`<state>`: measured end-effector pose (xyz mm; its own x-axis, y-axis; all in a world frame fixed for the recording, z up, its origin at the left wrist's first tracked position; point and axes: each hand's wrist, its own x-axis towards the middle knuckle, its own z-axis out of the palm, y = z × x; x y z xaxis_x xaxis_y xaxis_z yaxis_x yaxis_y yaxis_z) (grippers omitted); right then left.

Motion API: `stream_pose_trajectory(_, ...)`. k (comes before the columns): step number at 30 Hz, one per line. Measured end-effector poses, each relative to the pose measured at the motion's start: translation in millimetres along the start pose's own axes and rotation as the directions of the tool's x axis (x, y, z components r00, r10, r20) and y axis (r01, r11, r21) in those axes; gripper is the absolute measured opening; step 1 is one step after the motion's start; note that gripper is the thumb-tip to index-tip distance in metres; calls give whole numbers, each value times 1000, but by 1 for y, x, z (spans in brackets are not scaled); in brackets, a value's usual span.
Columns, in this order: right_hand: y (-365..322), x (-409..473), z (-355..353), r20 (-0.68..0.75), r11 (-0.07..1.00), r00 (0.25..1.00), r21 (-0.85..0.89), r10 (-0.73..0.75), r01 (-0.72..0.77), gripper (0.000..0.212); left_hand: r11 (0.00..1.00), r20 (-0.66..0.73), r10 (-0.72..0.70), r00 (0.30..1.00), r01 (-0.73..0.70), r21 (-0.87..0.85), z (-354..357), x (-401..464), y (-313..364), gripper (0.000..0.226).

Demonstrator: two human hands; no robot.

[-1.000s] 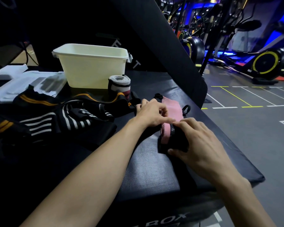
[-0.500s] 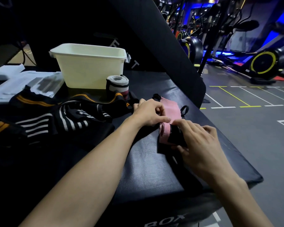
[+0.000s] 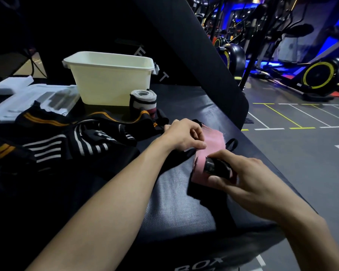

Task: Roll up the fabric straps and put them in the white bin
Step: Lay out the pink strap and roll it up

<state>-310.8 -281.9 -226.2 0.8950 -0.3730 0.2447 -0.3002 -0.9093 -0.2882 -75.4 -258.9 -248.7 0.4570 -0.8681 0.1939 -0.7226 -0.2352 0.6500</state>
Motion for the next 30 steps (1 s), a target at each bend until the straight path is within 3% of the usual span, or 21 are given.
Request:
stream_pose_trajectory(10, 7, 11, 7, 5, 970, 997, 230, 83, -82, 37, 998, 54, 13, 998, -10, -55, 2, 0, 3, 18)
stream_pose_trajectory(16, 3, 18, 17, -93, 989, 990, 119, 102, -91, 52, 999, 47, 9, 999, -7, -37, -1, -1, 4, 18)
stream_pose_trajectory(22, -9, 18, 19, -339, 993, 937, -55, 81, -106, 19, 999, 36, 4, 999, -3, -49, 1, -3, 6, 20)
stream_pose_trajectory(27, -16, 20, 24, -323, 971, 919, -6, 226, -240, 19, 998, 27, -3, 1000, 5, -60, 2, -2, 2, 17)
stream_pose_trajectory(30, -17, 23, 26, -428, 973, 882, -26, 196, -229, 20, 998, 33, 16, 999, -13, -69, 3, -2, 0, 17)
